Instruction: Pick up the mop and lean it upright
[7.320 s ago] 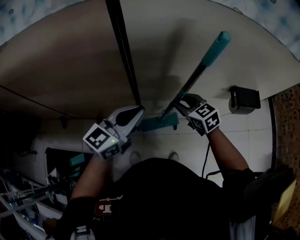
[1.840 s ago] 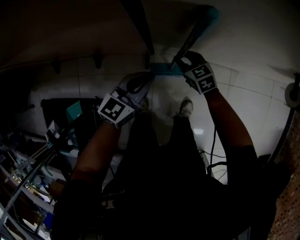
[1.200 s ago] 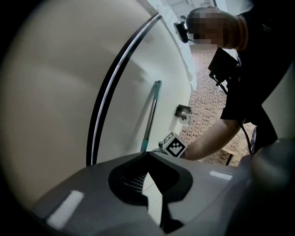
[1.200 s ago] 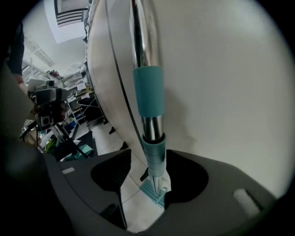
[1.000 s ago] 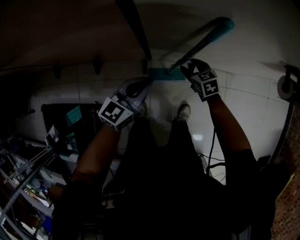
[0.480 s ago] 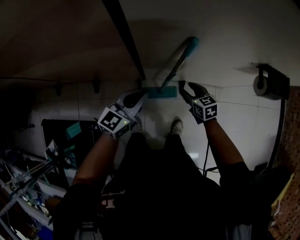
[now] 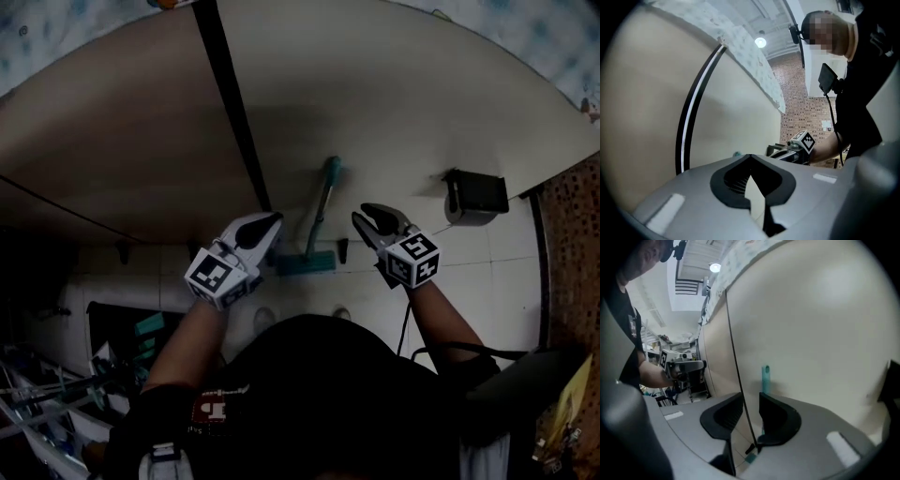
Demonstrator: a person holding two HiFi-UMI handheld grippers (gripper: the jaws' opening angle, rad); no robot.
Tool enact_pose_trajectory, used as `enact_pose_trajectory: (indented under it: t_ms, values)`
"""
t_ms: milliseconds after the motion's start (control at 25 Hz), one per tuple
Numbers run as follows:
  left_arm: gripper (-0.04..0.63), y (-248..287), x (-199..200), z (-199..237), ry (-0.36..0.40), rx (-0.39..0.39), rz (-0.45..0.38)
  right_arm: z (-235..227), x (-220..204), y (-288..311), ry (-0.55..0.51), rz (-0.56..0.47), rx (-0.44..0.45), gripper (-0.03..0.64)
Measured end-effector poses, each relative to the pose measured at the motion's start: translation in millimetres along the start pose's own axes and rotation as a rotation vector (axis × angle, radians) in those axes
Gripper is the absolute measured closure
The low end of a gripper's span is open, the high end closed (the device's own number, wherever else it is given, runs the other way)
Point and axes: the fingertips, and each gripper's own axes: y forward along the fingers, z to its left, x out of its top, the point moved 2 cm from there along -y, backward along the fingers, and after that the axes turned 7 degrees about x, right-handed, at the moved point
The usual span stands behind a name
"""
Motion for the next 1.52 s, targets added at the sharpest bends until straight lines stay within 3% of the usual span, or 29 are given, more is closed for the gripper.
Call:
enact_pose_trajectory:
  t_ms: [200, 280, 400, 800, 1520]
  values:
    - [0.595, -0.6, 68.6, -9.6, -0.015, 0.001, -0.042, 14.7, 75.5, -34.9, -0.097, -0.081, -0.015, 0.563]
    - [0.595, 2.4, 82.9, -4.8, -0.029, 0.005, -0.049, 13.1, 101.3, -42.7, -0.122, -0.119, -0.030, 0.601]
    - [0.595, -2.9, 91.2, -6.3, -0.025, 0.002, -0.055, 19.2, 119.7, -54.2, -0.127, -0.144, -0.015, 0.603]
    - [0.595, -20.2, 113.5, -5.8, -0.017, 0.023, -0.068, 23.9, 133.2, -66.9, -0.124, -0.160, 0.043, 0.604]
    - [0.595, -26.3, 109.9, 3.9, -0.031, 0.043, -0.058, 24.0, 131.6, -60.2, -0.152, -0.135, 0.058, 0.604]
